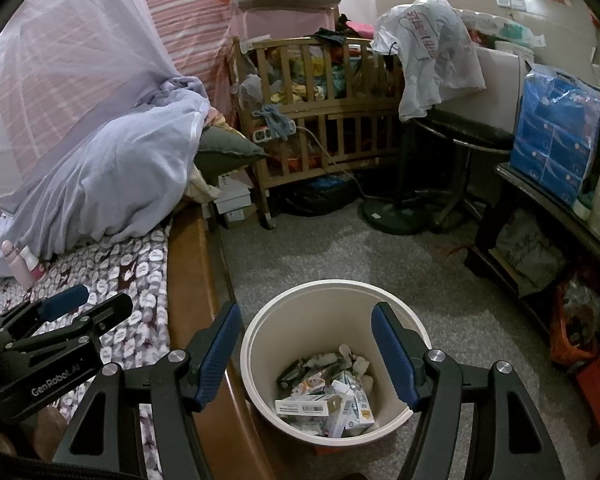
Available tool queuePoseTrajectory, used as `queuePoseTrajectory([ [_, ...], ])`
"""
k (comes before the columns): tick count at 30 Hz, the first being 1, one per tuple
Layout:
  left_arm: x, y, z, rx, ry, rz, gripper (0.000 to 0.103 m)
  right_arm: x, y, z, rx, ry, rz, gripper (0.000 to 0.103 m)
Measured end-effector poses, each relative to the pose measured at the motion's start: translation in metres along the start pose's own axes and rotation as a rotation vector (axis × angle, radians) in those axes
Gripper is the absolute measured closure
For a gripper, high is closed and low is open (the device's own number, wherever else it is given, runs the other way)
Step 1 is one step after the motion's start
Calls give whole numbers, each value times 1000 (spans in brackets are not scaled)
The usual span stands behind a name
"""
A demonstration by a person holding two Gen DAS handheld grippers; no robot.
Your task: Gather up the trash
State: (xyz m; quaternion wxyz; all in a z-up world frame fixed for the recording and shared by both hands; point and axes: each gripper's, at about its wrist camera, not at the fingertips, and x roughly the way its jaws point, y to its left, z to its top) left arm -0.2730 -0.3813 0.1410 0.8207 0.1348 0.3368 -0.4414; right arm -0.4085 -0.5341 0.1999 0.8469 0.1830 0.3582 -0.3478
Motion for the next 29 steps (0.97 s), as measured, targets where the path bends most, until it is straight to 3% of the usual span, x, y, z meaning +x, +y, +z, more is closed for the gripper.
queuePoseTrajectory([
  [29,3,7,-5,2,19,-16,37,5,3,-4,-7,21,3,37],
])
